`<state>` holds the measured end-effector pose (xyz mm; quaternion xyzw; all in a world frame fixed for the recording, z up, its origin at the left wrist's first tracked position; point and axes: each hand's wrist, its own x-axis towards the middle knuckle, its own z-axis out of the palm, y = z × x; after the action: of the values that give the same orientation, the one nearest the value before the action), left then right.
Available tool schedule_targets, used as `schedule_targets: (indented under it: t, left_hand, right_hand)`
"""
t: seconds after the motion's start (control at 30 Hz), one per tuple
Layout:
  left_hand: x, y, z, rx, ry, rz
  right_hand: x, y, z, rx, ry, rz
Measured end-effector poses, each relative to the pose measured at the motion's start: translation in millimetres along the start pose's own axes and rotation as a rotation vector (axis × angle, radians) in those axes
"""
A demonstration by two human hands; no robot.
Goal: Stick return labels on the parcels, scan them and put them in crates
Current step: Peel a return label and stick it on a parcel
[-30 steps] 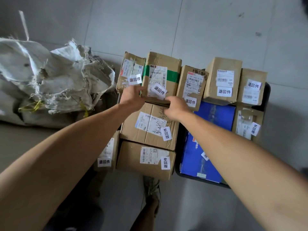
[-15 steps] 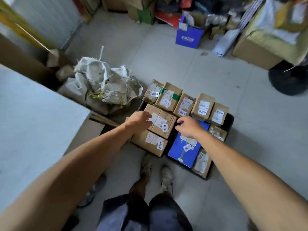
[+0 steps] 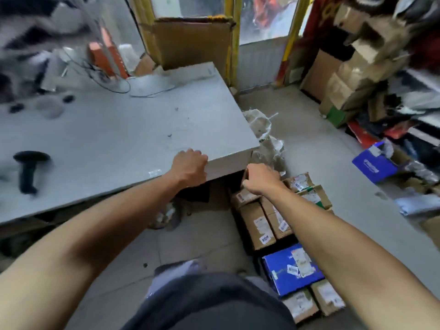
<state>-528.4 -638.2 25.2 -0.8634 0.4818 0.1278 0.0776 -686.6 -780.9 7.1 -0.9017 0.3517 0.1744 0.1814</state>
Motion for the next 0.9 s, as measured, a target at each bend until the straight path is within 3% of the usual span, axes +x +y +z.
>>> schedule_targets:
  t: [0.17, 0.5, 0.9]
  left_hand:
    - [-75, -112, 8, 0.057, 0.060, -0.212]
    - [-251, -336, 31, -0.027, 0.115, -0.687]
    - [-398, -487, 58, -0.186, 0.098, -1.072]
  right_hand:
    - [10, -125, 2, -0.257, 0.028, -0.243]
    - [1, -430, 40, -0.452, 0.119, -0.719]
    - [-32, -660, 84, -0.489, 0.082, -1.070]
